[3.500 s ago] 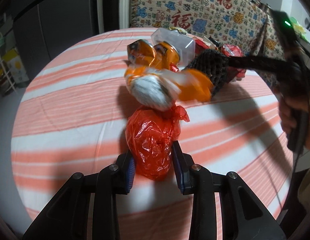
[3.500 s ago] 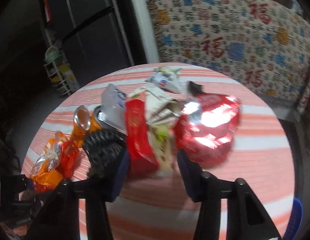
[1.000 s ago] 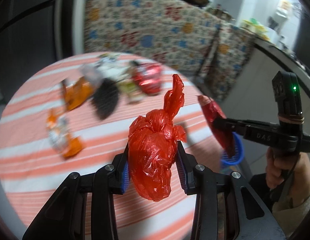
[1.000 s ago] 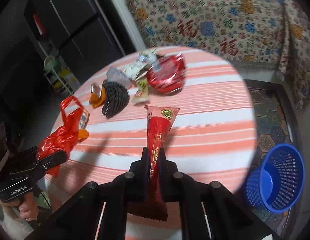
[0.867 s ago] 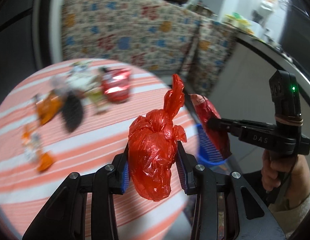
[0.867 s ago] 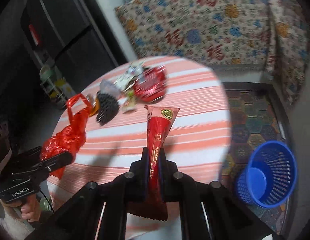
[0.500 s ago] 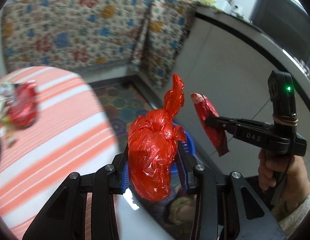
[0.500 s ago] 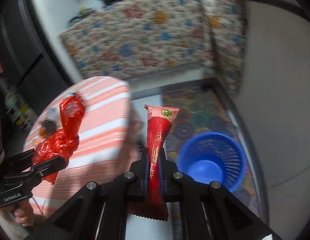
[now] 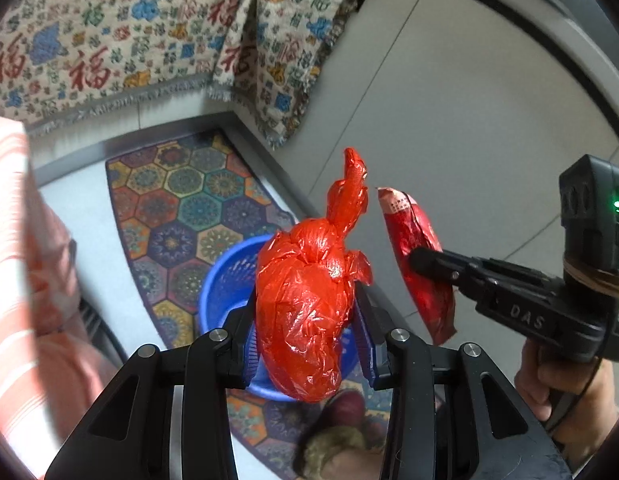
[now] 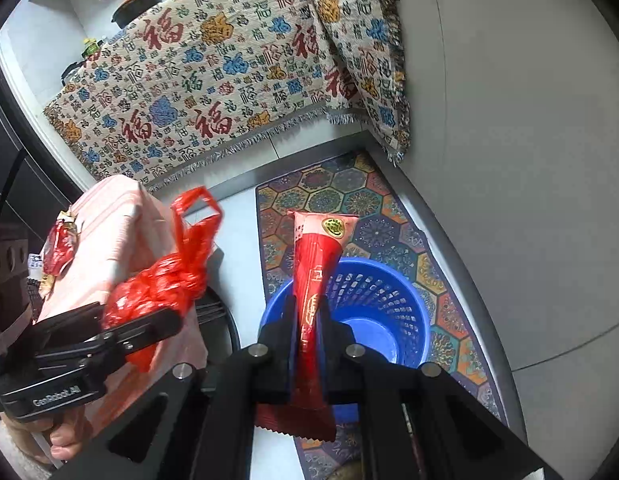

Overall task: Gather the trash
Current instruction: 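Open both tools over the blue wastebasket to drop the items, then move both tools back over the table toward the remaining trash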

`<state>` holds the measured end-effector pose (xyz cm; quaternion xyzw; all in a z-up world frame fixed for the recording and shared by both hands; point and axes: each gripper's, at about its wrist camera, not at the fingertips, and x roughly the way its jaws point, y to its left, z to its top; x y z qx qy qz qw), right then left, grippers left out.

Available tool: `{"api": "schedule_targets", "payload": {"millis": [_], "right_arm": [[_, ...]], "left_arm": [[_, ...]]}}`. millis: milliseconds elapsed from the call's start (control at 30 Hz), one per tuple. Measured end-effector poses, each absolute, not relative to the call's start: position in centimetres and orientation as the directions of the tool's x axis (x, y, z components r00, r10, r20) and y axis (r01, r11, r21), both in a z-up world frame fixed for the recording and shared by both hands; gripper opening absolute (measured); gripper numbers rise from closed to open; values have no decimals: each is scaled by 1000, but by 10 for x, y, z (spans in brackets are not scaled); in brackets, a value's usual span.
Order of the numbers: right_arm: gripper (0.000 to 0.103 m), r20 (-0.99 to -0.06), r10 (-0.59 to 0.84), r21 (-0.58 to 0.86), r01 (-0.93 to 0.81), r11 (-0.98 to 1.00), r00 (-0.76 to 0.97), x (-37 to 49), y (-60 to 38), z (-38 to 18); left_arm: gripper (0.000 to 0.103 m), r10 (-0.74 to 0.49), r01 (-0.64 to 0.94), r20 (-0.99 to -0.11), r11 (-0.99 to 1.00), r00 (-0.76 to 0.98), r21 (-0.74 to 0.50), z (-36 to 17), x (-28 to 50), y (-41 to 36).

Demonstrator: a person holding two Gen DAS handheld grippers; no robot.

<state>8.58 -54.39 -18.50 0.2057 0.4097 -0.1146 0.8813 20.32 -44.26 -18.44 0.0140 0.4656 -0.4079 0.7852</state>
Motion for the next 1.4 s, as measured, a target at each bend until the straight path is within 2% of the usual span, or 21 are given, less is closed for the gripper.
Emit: {"api": "schedule_targets", "payload": {"millis": [200, 267, 300, 333, 400, 467, 533, 667, 800, 933, 1033, 1200, 1400], "right_arm": [[9, -795, -2, 296, 391, 871, 607, 97, -569, -219], [11, -802, 14, 312, 400, 862, 597, 100, -577, -230], [11, -806, 20, 319, 405, 857, 592, 102, -580, -236], [12, -809, 23, 323, 411, 853, 588, 104, -582, -240], [17, -818, 47, 345, 423, 838, 573, 110, -588, -252], [31, -820, 58, 365, 442, 819, 570, 111, -594, -260], [39, -818, 59, 378, 456, 806, 572, 110, -597, -263], [47, -801, 0, 352, 470, 810, 599, 104, -594, -247], [53, -763, -112, 262, 464, 846, 636, 97, -571, -215], [58, -672, -201, 146, 394, 907, 713, 91, -518, -173], [61, -601, -215, 94, 335, 938, 770, 90, -472, -146], [62, -536, -127, 50, 182, 982, 835, 103, -386, -118], [63, -600, 79, 40, -69, 997, 796, 133, -279, -127]], "left_arm": [[43, -610, 643, -764, 676, 212, -361, -215, 216, -472], [55, -605, 638, -769, 678, 204, -364, -222, 219, -478], [68, -602, 634, -773, 682, 201, -365, -227, 222, -481], [75, -601, 632, -773, 684, 203, -365, -231, 223, -483], [76, -602, 637, -772, 681, 204, -363, -235, 225, -487], [76, -595, 640, -777, 682, 205, -354, -236, 227, -490], [76, -592, 640, -775, 688, 222, -342, -230, 226, -486], [80, -594, 637, -758, 700, 268, -324, -209, 219, -463], [87, -608, 638, -718, 709, 339, -300, -170, 201, -419], [91, -601, 633, -691, 728, 402, -264, -134, 181, -358], [93, -568, 605, -690, 761, 449, -233, -120, 170, -307], [93, -457, 514, -719, 843, 523, -161, -125, 157, -213], [93, -273, 334, -762, 939, 588, -79, -150, 145, -111]]}}
